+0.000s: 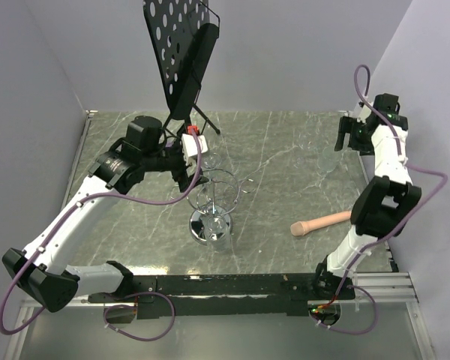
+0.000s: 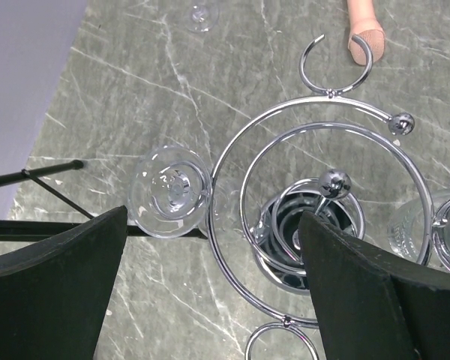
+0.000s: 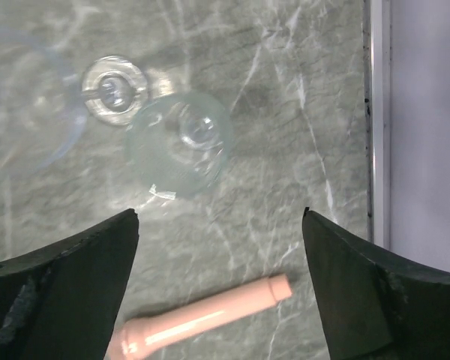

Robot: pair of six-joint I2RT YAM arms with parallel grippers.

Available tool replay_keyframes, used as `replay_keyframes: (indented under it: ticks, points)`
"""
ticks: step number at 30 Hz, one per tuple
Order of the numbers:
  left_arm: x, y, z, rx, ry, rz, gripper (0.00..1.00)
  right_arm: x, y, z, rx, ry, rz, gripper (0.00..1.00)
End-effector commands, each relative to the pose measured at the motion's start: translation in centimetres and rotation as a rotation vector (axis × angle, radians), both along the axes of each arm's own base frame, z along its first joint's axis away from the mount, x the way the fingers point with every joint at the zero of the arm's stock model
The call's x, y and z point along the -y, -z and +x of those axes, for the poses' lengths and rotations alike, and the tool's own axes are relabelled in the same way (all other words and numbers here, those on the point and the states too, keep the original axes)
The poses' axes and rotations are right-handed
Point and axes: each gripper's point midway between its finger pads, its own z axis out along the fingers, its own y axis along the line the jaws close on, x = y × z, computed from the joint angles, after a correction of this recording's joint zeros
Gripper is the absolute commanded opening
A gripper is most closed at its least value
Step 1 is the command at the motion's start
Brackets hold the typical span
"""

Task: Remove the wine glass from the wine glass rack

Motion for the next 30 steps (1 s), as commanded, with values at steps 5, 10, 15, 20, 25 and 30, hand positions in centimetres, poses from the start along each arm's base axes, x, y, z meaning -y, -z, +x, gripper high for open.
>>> replay_keyframes:
  ticks: [5, 10, 15, 20, 25, 30]
  points:
    - [1.0, -4.5, -0.1, 0.102, 0.056, -0.089, 1.00, -3.2, -6.7, -3.9, 0.165, -0.008, 0.055, 1.00]
    - [-0.4, -4.8, -1.3, 0.124, 0.032, -0.079, 1.00, -5.5, -8.8, -6.3, 0.238, -0.081, 0.086, 1.00]
    - [-2.5, -3.8, -3.9, 0.162, 0.045, -0.029, 1.00, -11.7, -10.8, -9.8, 0.433, -0.393, 0.176, 1.00]
    - [-4.4, -0.8, -6.2, 0.103, 0.039, 0.038, 1.00, -19.7, -10.0, -14.9, 0.539, -0.762, 0.196, 1.00]
    - [-5.7, 1.2, -6.3, 0.041, -0.037, 0.085, 1.00, -27.5, -7.4, -20.4, 0.489, -1.118, 0.227, 0.93]
    - [-6.4, 3.2, -6.5, -0.133, -0.070, 0.096, 1.00, -30.2, -6.8, -21.7, 0.472, -1.220, 0.297, 0.91]
